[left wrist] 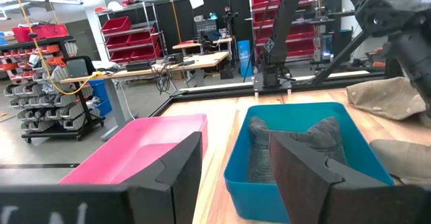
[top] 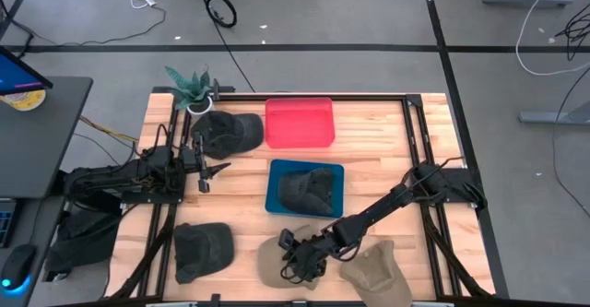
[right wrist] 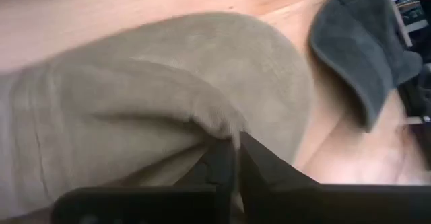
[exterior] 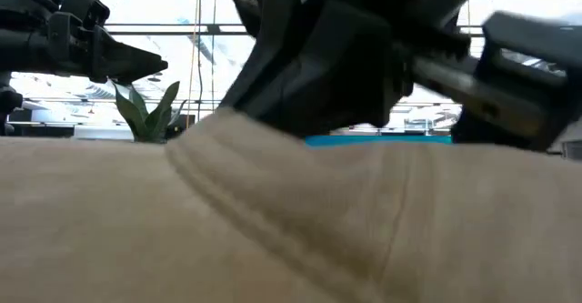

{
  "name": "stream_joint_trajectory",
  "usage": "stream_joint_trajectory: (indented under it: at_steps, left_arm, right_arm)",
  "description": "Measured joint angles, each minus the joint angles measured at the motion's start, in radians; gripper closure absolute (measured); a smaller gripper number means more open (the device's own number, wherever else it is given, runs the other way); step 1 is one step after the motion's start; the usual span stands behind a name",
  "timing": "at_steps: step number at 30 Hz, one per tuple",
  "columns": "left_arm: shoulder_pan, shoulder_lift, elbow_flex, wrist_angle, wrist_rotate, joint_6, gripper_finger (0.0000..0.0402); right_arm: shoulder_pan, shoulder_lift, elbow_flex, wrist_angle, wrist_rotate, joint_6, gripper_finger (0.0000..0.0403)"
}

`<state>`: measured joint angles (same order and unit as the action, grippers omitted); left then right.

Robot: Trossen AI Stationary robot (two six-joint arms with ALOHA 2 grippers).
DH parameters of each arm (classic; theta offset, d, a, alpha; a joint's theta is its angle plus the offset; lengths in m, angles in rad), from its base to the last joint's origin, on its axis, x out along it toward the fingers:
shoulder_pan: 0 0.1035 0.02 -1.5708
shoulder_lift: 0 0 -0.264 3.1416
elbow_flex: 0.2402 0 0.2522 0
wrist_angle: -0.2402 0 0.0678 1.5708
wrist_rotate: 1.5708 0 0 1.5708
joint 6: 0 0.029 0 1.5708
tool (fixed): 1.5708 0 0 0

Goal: Pick & Place hat
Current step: Put the left brown cap into the red bin

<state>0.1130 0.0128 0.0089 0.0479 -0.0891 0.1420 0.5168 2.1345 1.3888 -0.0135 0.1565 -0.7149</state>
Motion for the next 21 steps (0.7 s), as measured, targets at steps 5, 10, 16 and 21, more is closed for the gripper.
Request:
stream_joint_trajectory:
  at_steps: [5, 10, 16, 21]
  left_arm:
    - [0.0, 0.0, 0.0, 0.0, 0.0, 0.0, 0.0225]
    - [0.0, 0.0, 0.0, 0.0, 0.0, 0.0, 0.0225]
    - [0.0, 0.0, 0.0, 0.003, 0.0, 0.0, 0.0225]
    - [0.0, 0.0, 0.0, 0.0, 0.0, 0.0, 0.0225]
  right_arm:
    - [0.005, -0.072, 0.022, -0.035, 0.077, -0.038, 0.0397]
    - [0.002, -0.194, 0.048, -0.078, 0.193, -0.132, 0.0399]
    - [-0.071, -0.344, 0.048, -0.2, 0.28, -0.26, 0.0401]
    - [-0.202, -0.415, 0.048, -0.295, 0.315, -0.366, 0.0401]
